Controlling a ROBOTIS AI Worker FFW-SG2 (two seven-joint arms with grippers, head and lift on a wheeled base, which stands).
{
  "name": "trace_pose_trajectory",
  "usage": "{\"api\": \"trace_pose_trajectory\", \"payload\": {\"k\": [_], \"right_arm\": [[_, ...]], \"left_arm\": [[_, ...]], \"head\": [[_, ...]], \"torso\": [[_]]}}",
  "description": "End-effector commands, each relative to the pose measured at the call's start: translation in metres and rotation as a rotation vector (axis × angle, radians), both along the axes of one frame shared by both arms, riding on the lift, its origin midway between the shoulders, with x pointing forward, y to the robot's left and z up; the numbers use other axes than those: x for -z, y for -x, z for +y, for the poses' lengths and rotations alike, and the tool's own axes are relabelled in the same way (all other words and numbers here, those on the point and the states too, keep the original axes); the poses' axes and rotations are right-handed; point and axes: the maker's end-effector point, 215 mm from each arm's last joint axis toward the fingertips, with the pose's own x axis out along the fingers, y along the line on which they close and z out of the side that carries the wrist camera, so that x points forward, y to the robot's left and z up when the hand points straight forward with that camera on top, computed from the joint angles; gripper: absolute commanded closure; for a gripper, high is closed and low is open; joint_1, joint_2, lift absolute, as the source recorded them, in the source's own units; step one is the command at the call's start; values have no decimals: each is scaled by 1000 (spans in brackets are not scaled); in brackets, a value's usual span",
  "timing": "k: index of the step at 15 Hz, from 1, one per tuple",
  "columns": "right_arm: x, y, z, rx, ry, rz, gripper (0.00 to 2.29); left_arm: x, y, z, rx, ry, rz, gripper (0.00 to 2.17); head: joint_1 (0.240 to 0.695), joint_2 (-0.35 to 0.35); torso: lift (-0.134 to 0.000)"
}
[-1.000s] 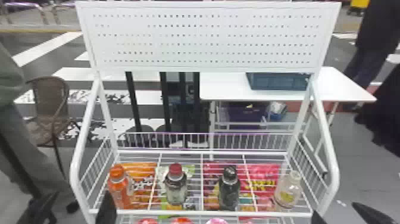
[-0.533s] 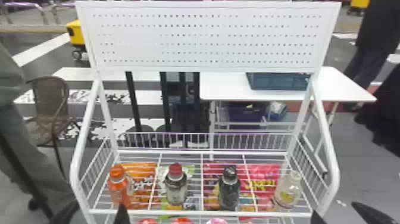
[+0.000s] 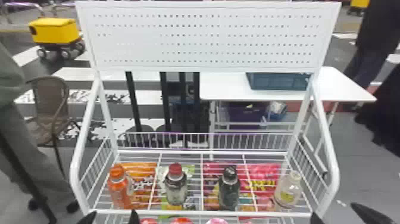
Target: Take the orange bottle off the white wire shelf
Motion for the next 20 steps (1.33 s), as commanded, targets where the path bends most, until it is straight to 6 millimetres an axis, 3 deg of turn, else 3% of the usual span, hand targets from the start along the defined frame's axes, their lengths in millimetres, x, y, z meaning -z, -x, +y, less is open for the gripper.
{"api": "trace_pose_trajectory", "payload": {"k": [1, 5, 9, 20], "right_arm": [[2, 0, 0, 0, 0, 3, 157], [0, 1, 2, -9, -1, 0, 157], [1, 2, 2, -7, -5, 3, 157], [0, 6, 3, -9, -8, 6, 157]], "left_arm": [[12, -13, 4, -9, 1, 3, 87], [38, -39, 12, -27, 17, 31, 90], [47, -62, 16, -35, 5, 27, 90], [37, -112, 22, -31, -12, -5, 90]], "head": [[499, 0], [499, 0], [499, 0], [499, 0]], "torso": [[0], [0], [0], [0]]}}
